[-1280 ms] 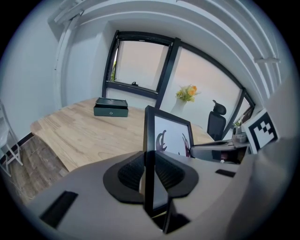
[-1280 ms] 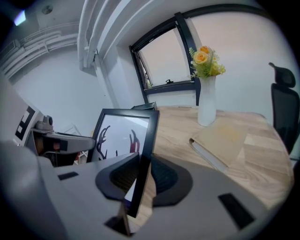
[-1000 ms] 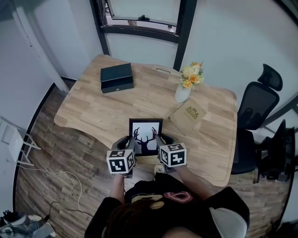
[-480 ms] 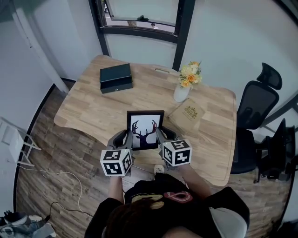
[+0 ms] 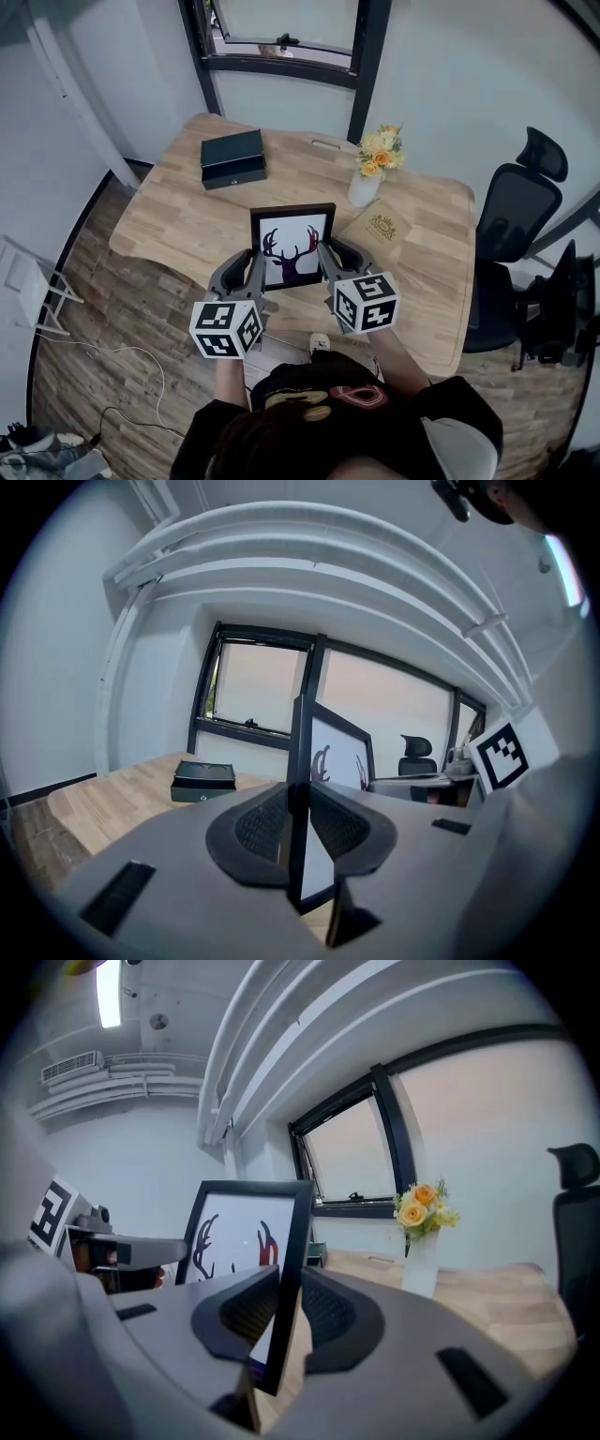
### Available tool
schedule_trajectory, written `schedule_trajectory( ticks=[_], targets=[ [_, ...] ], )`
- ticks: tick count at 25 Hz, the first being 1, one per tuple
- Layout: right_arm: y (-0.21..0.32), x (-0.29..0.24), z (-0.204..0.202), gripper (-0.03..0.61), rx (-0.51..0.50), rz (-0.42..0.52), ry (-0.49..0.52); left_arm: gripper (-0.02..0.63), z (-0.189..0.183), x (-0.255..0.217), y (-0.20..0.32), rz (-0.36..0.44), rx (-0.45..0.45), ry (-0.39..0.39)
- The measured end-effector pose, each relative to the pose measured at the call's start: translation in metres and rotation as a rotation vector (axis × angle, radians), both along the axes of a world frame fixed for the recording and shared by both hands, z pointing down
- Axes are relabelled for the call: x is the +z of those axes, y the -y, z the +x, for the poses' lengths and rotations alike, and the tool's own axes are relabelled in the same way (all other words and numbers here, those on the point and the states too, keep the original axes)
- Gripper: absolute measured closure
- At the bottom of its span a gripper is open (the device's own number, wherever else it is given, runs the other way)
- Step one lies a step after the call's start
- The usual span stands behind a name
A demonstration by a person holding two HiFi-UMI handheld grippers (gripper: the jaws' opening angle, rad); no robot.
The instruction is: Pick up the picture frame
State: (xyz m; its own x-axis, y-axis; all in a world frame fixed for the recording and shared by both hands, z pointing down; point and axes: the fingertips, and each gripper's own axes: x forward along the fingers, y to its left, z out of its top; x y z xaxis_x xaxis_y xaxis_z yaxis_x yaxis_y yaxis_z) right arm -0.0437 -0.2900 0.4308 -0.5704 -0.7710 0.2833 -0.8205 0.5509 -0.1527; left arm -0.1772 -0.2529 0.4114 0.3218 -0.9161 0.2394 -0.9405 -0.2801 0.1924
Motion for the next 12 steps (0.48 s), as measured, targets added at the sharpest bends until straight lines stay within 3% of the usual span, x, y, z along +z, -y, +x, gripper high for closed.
schedule_trajectory(
  ticks=[12],
  targets=[
    [0.007,-0.063,0.012,0.499,-0.006,0.172,0.033,0.532,0.012,-0.056,0.001,0.156,0.008,-0.01]
  ],
)
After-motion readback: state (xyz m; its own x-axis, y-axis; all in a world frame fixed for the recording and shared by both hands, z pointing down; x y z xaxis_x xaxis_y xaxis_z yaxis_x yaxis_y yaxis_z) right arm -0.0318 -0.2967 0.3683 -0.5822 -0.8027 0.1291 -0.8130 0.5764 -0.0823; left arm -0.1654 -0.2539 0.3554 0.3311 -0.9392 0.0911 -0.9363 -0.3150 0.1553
